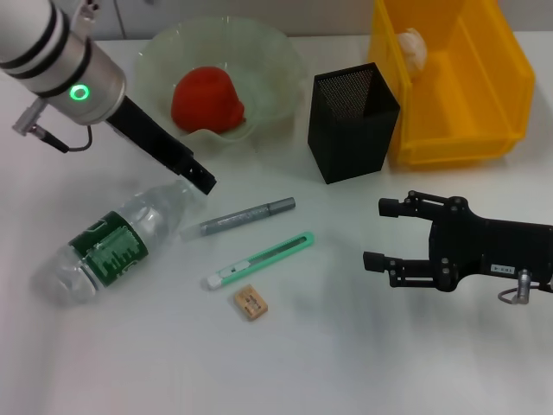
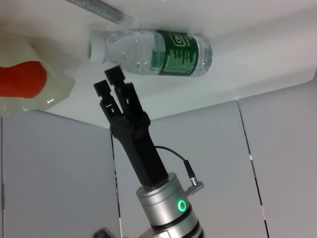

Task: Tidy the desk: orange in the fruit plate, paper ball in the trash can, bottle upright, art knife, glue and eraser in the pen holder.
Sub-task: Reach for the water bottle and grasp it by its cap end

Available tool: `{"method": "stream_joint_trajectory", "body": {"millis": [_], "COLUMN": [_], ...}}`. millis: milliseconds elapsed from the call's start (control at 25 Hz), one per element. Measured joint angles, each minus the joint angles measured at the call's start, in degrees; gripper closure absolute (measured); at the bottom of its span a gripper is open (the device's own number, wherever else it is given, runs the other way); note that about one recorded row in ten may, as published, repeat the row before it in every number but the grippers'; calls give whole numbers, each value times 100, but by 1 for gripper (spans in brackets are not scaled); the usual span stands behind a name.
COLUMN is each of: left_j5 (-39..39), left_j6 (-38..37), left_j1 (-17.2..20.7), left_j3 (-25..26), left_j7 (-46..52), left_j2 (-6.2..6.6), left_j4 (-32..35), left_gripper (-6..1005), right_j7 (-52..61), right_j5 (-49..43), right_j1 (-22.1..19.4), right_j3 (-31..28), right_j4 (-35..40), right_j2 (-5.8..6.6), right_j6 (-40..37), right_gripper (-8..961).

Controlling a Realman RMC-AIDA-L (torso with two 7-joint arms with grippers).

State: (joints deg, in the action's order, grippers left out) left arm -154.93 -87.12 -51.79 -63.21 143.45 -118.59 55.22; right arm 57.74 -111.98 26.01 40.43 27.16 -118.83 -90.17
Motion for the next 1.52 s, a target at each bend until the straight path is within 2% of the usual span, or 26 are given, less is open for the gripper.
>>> {"method": "stream_joint_trajectory", "body": {"millis": [120,320,920,1520], "left_j5": [-235,-475,-460,-445], "left_j6": [13,78,248,1228], "left_j1": [-254,-475,-489,-516], "left_j3": [-58,-77,-78,-365], "left_j7": [57,78,10,-122], "left_j2": [-4,-19,-23,-14], "left_j4": [-294,-592,-681,-1614], "left_gripper": [321,323,328,334], "right_j7": [0,0,0,27], "right_j5": [0,1,1,1], "right_j1": [0,-7,-9,-9], "right_j3": [0,-1,0,35], "right_j4": [0,0,-27,-24], "right_j2": [-5,-7,-9,-9], "right_j6": [0,0,-3,-3], "right_gripper": [132,132,131,132]}}
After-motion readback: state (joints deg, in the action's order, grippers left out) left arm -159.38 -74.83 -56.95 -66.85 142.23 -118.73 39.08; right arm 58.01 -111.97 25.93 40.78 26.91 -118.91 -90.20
